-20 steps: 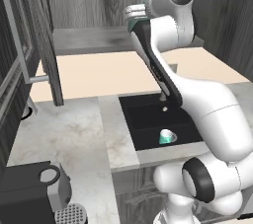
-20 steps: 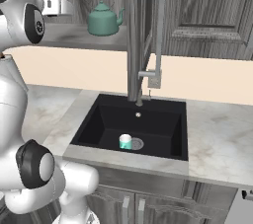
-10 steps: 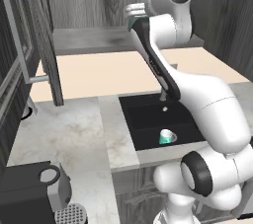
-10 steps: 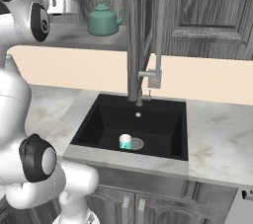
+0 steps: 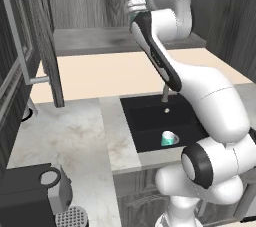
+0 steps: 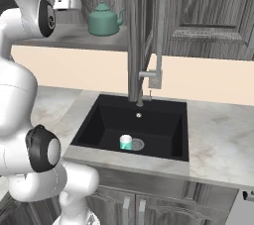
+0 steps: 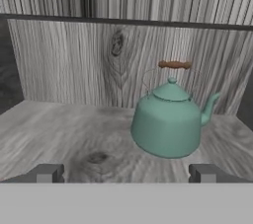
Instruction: Open the cabinet, pick the kettle from the cabinet, and place it in the sink.
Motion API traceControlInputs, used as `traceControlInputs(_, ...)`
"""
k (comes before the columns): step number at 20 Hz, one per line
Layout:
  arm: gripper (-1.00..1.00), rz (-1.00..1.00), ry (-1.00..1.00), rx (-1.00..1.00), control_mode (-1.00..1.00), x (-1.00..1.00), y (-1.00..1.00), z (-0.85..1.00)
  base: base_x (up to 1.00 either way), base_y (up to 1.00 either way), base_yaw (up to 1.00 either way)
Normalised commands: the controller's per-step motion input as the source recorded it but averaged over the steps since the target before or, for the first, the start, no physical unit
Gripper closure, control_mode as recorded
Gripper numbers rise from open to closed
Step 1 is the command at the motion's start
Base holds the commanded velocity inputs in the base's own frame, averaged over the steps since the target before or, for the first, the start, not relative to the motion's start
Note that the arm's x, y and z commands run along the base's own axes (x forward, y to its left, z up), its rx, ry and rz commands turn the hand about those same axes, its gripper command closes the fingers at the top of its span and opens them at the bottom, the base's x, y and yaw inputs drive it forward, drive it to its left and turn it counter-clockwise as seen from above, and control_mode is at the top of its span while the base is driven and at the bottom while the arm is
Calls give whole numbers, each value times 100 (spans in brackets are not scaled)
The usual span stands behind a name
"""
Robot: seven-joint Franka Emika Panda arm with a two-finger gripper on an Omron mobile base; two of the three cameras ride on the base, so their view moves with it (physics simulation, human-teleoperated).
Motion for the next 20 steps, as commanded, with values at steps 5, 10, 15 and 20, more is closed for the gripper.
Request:
traceControlInputs(5,-100,3,0,0,-100,18,-4,14,0,0,0)
traceControlInputs(10,-100,0,1,0,-100,15,-15,7,0,0,0)
traceControlInputs(15,-100,0,-4,1,-100,2,-5,0,0,0,0)
traceControlInputs(20,-100,0,-16,0,-100,2,5,-1,0,0,0)
